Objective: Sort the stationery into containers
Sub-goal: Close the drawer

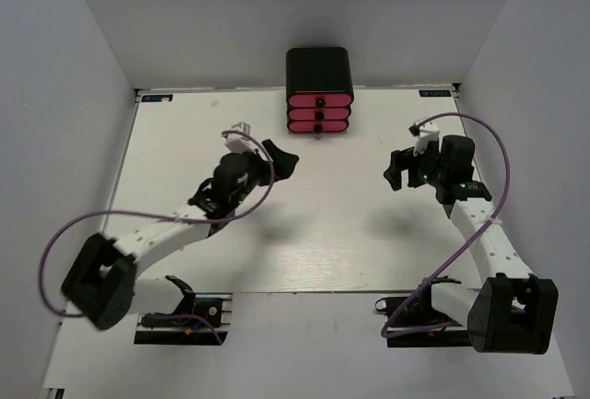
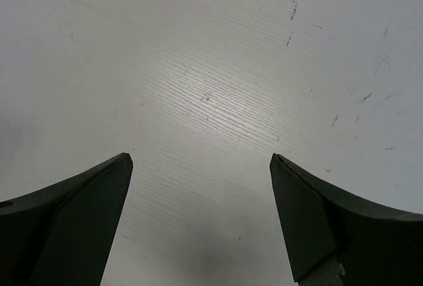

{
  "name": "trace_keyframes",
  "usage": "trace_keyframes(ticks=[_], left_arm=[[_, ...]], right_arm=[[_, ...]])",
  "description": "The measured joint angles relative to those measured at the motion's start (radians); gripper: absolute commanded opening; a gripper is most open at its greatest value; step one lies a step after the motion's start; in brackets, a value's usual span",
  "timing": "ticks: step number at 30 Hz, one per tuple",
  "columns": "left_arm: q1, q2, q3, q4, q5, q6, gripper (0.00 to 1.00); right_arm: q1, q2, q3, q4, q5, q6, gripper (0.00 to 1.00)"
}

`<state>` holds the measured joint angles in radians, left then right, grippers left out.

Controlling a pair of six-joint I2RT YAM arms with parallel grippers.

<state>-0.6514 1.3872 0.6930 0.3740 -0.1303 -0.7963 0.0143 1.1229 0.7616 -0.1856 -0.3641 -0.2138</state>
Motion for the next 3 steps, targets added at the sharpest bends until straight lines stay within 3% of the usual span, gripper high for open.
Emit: trace_keyframes(ticks=[3], left_arm=[[0.0,-0.247,-0.021,-0.098,-0.01,0.088,0.99]], right_arm=[[0.0,-0.04,0.0,-0.007,0.019,0.026,0.9]])
